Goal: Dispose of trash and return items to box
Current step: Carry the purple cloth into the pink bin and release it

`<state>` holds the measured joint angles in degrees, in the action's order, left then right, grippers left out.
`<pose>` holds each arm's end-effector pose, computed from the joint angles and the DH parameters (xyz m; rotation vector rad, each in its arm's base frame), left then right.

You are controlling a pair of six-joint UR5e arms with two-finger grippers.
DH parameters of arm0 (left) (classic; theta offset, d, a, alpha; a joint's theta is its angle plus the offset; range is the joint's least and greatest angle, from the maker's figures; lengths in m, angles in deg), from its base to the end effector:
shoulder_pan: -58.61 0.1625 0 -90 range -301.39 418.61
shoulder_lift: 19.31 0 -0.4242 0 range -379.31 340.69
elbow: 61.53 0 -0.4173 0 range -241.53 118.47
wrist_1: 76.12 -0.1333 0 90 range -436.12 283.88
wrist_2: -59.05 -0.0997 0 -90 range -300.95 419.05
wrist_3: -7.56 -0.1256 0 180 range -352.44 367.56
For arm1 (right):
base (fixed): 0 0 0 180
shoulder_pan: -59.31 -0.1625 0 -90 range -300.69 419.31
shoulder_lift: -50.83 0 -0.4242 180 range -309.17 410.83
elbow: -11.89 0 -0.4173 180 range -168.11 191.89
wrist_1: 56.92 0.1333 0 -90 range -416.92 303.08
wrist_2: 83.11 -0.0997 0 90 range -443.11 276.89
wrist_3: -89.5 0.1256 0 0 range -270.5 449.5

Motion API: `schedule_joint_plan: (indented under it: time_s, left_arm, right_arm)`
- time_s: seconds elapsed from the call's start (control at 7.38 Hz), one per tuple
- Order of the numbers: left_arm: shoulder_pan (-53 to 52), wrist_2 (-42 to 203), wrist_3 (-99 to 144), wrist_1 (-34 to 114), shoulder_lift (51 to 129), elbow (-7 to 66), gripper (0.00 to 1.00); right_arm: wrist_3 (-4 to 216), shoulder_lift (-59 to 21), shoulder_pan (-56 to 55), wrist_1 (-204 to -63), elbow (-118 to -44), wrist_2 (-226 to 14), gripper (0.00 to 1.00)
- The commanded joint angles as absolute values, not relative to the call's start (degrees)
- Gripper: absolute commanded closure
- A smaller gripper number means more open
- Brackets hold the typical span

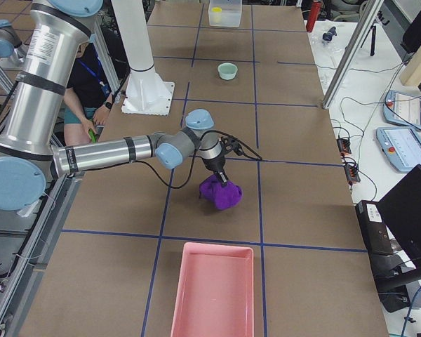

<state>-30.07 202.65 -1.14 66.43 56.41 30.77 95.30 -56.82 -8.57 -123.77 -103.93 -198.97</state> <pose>-0.0223 -0.4284 0.6520 0.7154 0.8561 0.4872 -0.0886 -0.4264 0.5522 0.4178 -0.5601 -0.3966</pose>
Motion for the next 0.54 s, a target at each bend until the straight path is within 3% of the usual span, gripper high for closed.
schedule_joint_plan:
  time_s: [0.0, 0.27, 0.41]
  left_arm:
    - [-30.07, 202.58, -0.53, 66.43, 56.36, 31.11, 0.00]
    - [-29.99, 202.58, -0.44, 66.43, 56.45, 31.11, 0.00]
    - [-29.99, 202.58, -0.44, 66.43, 56.45, 31.19, 0.00]
  right_arm:
    - [60.31, -51.35, -32.88, -144.42, -103.08, -210.18, 1.00]
    - [38.01, -35.99, -46.37, -162.77, -93.74, -209.94, 1.00]
    - [33.21, -37.23, -47.64, -161.61, -89.76, -209.59, 1.00]
